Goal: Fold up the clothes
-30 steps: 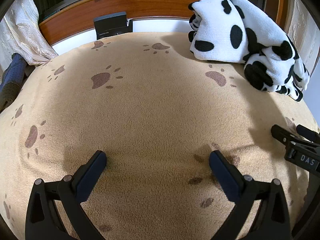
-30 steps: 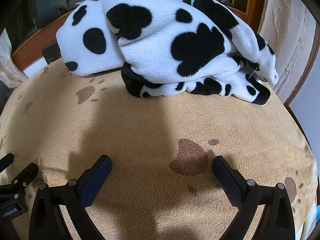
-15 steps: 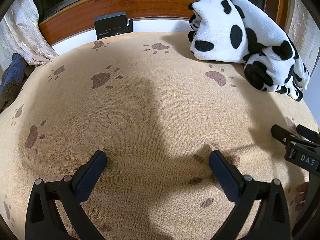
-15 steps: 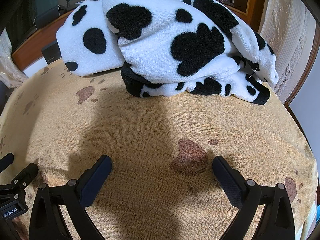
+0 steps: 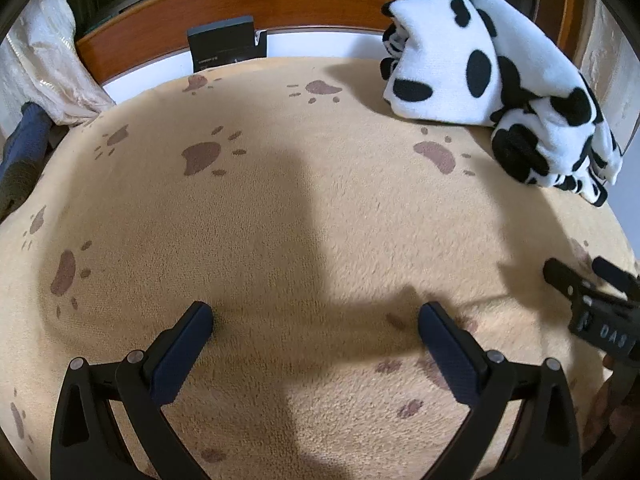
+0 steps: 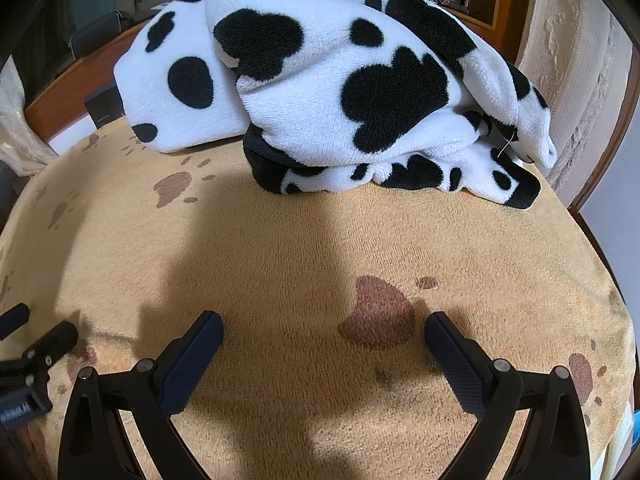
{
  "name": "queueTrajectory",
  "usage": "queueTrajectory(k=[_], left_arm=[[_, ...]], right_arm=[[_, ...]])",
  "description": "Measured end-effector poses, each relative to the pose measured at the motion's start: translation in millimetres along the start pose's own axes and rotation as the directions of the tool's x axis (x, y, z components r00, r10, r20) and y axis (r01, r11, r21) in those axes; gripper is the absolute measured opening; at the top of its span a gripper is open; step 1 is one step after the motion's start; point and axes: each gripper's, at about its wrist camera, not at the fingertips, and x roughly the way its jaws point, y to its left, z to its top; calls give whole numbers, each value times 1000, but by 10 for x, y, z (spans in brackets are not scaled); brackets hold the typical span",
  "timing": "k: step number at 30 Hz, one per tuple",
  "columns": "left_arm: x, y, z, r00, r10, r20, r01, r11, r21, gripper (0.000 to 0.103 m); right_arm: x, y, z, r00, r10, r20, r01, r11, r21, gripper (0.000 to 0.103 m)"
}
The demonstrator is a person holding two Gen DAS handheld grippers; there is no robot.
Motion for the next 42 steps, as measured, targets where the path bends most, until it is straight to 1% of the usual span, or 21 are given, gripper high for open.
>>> queueTrajectory(k=[3, 6, 8, 9, 11, 12, 14, 17, 20, 24, 27, 28, 32, 34, 35, 36, 37, 38, 39, 40, 42], left_arm=[[-177, -83, 87, 998, 11, 68, -13, 1000, 28, 103], [-347, -210, 177, 992, 1, 124, -8, 999, 51, 103], [-409, -285, 243, 991, -31, 132, 26, 999, 39, 103], [-415, -309, 267, 991, -37, 132, 33, 999, 34, 103], [-419, -374, 307, 990, -49, 131, 46, 999, 28, 103], [-414, -402, 315, 990, -55, 129, 52, 998, 29, 103], [-392, -423, 307, 990, -59, 127, 57, 998, 26, 103], [-339, -429, 293, 991, -70, 117, 70, 998, 9, 103], [-233, -398, 271, 993, -82, 83, 82, 997, 6, 103], [-136, -314, 269, 996, -64, 66, 64, 998, -5, 103], [-69, -256, 290, 996, -68, 50, 70, 997, -29, 103], [-53, -248, 291, 996, -70, 46, 71, 997, -32, 103], [-11, -261, 287, 997, -66, 35, 67, 997, -24, 103], [-9, -277, 280, 997, -66, 33, 66, 998, -16, 103], [-7, -284, 278, 997, -64, 32, 65, 998, -11, 103], [-5, -287, 277, 998, -63, 32, 63, 998, -8, 103], [-3, -284, 277, 998, -61, 32, 61, 998, -6, 103], [-1, -277, 279, 998, -60, 32, 60, 998, -6, 103], [-3, -262, 285, 998, -60, 32, 60, 998, -10, 103], [-7, -243, 293, 998, -62, 33, 62, 998, -16, 103], [-19, -206, 310, 997, -65, 35, 66, 997, -28, 103]], right_arm=[[-185, -110, 20, 997, 43, 69, -44, 999, 22, 102], [-404, -237, 60, 984, 86, 158, -94, 995, 43, 102], [-552, -324, 88, 969, 115, 218, -129, 990, 55, 102], [-668, -411, 133, 951, 151, 268, -172, 983, 58, 102], [-791, -466, 274, 926, 205, 318, -228, 973, 37, 102], [-871, -421, 294, 922, 218, 319, -235, 972, 18, 102], [-874, -300, 491, 920, 234, 314, -233, 972, -41, 102], [-774, -187, 705, 926, 215, 310, -177, 973, -148, 102], [-632, -127, 882, 931, 199, 307, -145, 971, -190, 102], [-703, -377, 1047, 901, 169, 399, -132, 984, -118, 102], [-593, -591, 1236, 911, 113, 396, -93, 993, -70, 102], [-509, -645, 1308, 920, 88, 383, -68, 996, -64, 102], [-155, -642, 1505, 949, 51, 311, -12, 992, -128, 102], [0, -603, 1590, 958, 35, 284, 11, 987, -160, 100], [66, -574, 1628, 961, 28, 276, 21, 985, -172, 98], [121, -556, 1668, 965, 26, 260, 20, 985, -171, 87], [154, -552, 1695, 970, 31, 239, 10, 986, -165, 62], [170, -553, 1740, 974, 31, 223, 3, 989, -151, 51], [182, -555, 1784, 978, 32, 208, -3, 991, -137, 30], [121, -555, 1812, 974, 34, 224, -5, 991, -131, 22], [-90, -557, 1860, 958, 47, 281, -15, 993, -117, 20]])
